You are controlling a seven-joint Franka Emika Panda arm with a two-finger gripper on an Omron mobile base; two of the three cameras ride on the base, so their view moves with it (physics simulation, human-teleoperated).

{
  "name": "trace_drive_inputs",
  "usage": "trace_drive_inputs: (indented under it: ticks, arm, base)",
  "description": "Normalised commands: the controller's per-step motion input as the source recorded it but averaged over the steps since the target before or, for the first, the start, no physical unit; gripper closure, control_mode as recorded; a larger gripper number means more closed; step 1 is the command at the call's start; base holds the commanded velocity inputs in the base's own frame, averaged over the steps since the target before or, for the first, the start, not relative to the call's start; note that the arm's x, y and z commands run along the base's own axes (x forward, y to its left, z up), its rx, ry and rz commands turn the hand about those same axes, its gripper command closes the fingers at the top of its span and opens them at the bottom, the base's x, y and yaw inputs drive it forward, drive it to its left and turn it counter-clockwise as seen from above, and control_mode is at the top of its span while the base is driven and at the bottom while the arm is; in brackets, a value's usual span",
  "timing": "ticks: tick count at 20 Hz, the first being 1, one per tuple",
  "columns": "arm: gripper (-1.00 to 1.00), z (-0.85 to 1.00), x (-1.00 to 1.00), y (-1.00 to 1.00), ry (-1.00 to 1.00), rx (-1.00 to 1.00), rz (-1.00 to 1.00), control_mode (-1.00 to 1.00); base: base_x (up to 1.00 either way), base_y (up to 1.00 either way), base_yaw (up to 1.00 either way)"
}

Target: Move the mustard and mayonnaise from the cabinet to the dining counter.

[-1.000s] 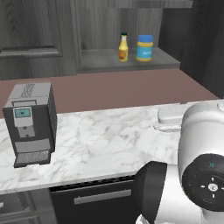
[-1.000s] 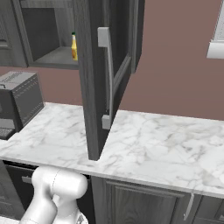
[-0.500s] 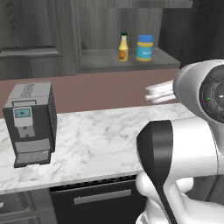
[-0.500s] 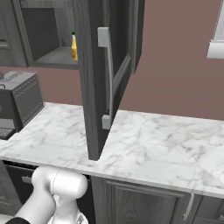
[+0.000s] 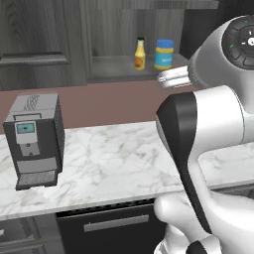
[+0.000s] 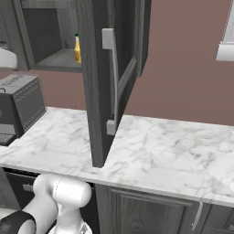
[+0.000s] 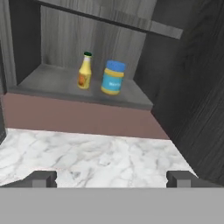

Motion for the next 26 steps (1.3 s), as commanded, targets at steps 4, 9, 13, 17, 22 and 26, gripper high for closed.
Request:
trace_drive_inputs:
  ticks: [4,9,13,17,22,26]
  arm:
    - [-1.00,0.00,0.51,-0.03,-0.01,0.10,0.01,-1.00]
    - [-1.00,0.00,0.62,-0.06,-0.01,0.05,0.00,-1.00]
    - [-1.00,0.00,0.60,-0.06,-0.02,0.05,0.00,-1.00]
    - [-1.00,0.00,0.55,0.00,-0.04,0.03,0.00,-1.00]
    - [-1.00,-0.04,0.53,0.00,-0.03,0.02,0.00,-1.00]
    - [-1.00,-0.01,0.53,0.00,0.00,0.00,0.00,-1.00]
  base:
    - [0.00,0.00,0.00]
    - [0.00,0.00,0.00]
    - [0.00,0.00,0.00]
    - [0.00,0.00,0.00]
    - [0.00,0.00,0.00]
    - [0.00,0.00,0.00]
